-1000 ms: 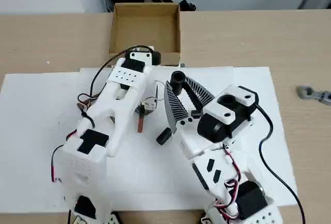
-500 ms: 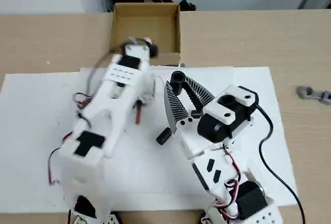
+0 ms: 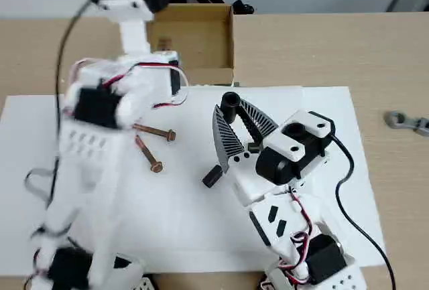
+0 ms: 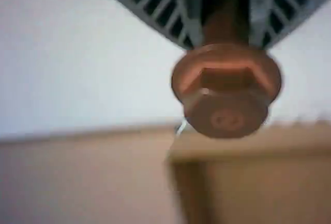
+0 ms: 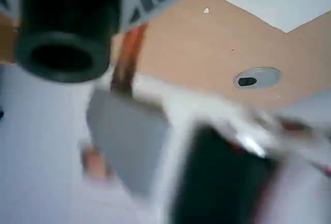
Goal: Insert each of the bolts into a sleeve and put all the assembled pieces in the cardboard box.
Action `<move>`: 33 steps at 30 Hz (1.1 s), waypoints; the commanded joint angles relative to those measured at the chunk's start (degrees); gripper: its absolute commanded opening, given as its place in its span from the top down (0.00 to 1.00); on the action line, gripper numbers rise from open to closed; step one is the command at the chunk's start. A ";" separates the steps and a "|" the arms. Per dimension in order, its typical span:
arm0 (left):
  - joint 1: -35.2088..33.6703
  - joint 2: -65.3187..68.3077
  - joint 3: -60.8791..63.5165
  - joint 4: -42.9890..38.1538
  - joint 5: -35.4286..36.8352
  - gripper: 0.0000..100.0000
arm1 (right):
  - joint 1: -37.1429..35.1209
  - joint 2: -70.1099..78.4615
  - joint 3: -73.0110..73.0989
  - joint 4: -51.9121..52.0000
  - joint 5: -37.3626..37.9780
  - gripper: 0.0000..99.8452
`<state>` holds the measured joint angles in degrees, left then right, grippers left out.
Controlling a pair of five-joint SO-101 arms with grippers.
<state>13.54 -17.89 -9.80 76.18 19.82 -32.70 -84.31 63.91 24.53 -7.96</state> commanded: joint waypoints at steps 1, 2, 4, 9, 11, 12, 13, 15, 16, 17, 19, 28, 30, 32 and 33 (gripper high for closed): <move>3.87 -11.34 -1.98 -5.80 -0.62 1.00 | 0.57 -0.13 -0.79 -0.92 -0.97 0.99; 5.01 -12.84 -1.98 -6.95 -0.62 1.00 | 0.57 -0.13 -0.79 -0.92 -1.76 0.99; 7.47 -15.12 -1.98 -8.35 -0.62 1.00 | 0.57 -0.13 -0.62 -0.92 -2.37 0.99; 12.22 -17.76 -1.98 -8.26 -0.62 1.00 | 0.57 -0.04 -0.18 -0.84 -2.37 0.99; 13.71 -17.93 -1.98 -8.62 -0.62 1.00 | 0.40 -0.04 0.79 -0.84 -2.37 0.99; 14.59 -17.93 -1.98 -8.62 -0.62 1.00 | 0.31 -0.04 1.23 -0.84 -2.37 0.99; 15.47 -17.85 -1.98 -8.62 -0.70 1.00 | 0.22 -0.04 1.49 -0.84 -2.37 0.99; 17.14 -17.67 -2.07 -8.62 -0.79 1.00 | 0.22 -0.04 1.49 -0.84 -2.37 0.99; 17.85 -17.67 -2.15 -8.70 -1.05 1.00 | 0.22 -0.04 1.49 -0.84 -2.37 0.99; 18.73 -17.67 -2.68 -8.62 -1.93 1.00 | 0.22 -0.04 1.49 -0.84 -2.37 0.99; 20.31 -17.58 -4.35 -8.35 -3.25 1.00 | 0.22 -0.04 1.58 -0.84 -2.37 0.99; 21.98 -15.03 -5.85 -6.15 -3.52 1.00 | 0.22 -0.04 1.58 -0.84 -2.29 0.99; 21.98 -13.63 -6.55 -5.54 -3.43 1.00 | 0.22 -0.04 1.58 -0.84 -2.29 0.99; 21.98 -12.66 -7.08 -5.36 -3.43 1.00 | 0.22 -0.04 1.58 -0.84 -2.29 0.99; 21.98 -12.22 -7.34 -5.36 -3.43 1.00 | 0.22 -0.04 1.58 -0.84 -2.29 0.99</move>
<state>35.25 -30.64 -14.11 70.90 16.84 -32.79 -84.31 66.02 24.53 -9.63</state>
